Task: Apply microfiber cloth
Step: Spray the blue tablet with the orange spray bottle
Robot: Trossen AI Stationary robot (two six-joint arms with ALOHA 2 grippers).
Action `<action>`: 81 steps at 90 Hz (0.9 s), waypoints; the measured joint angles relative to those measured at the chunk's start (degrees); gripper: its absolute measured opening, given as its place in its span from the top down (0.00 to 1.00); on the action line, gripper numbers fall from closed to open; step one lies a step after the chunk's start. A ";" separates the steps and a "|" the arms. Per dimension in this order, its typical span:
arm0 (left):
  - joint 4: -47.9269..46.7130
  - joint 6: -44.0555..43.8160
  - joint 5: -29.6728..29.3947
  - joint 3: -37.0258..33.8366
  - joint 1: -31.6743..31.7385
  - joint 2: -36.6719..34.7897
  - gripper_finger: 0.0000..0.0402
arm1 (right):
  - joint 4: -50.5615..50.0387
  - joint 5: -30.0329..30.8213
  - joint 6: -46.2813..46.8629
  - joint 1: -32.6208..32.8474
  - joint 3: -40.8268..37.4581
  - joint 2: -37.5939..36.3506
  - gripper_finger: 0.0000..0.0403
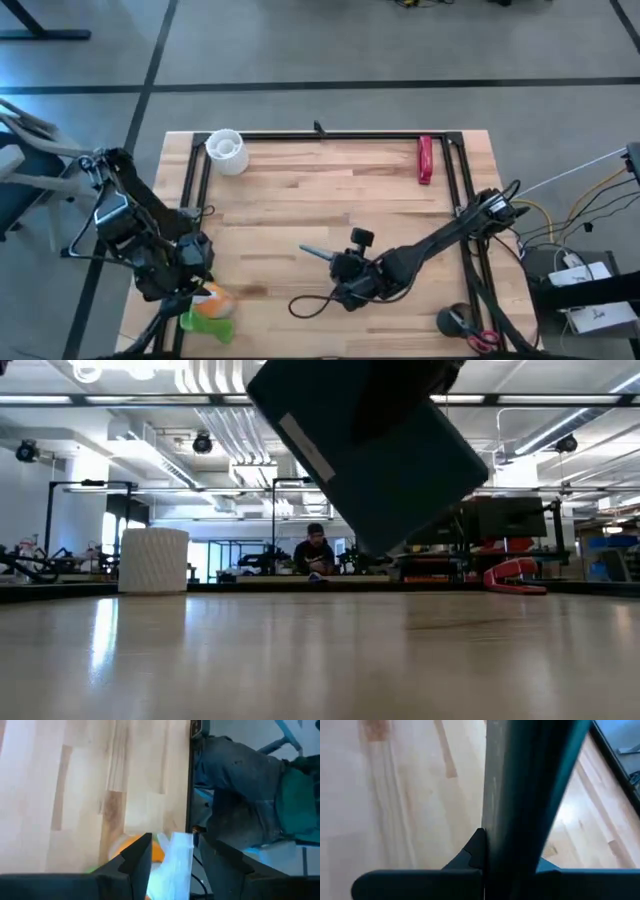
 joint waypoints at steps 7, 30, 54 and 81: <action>2.78 0.17 0.02 -0.05 0.00 -0.26 0.52 | 0.02 -0.03 0.42 1.09 -0.04 0.00 0.99; 8.47 -3.48 7.28 0.27 -0.89 -0.21 0.42 | 0.07 0.04 2.23 2.80 -0.05 0.00 0.99; -3.83 -7.85 4.64 2.12 -2.03 1.50 0.51 | 0.08 0.07 2.15 2.55 -0.06 0.00 0.98; -1.61 -4.54 1.53 1.29 -2.86 2.66 0.52 | 0.32 0.03 2.91 2.98 -0.14 0.00 0.98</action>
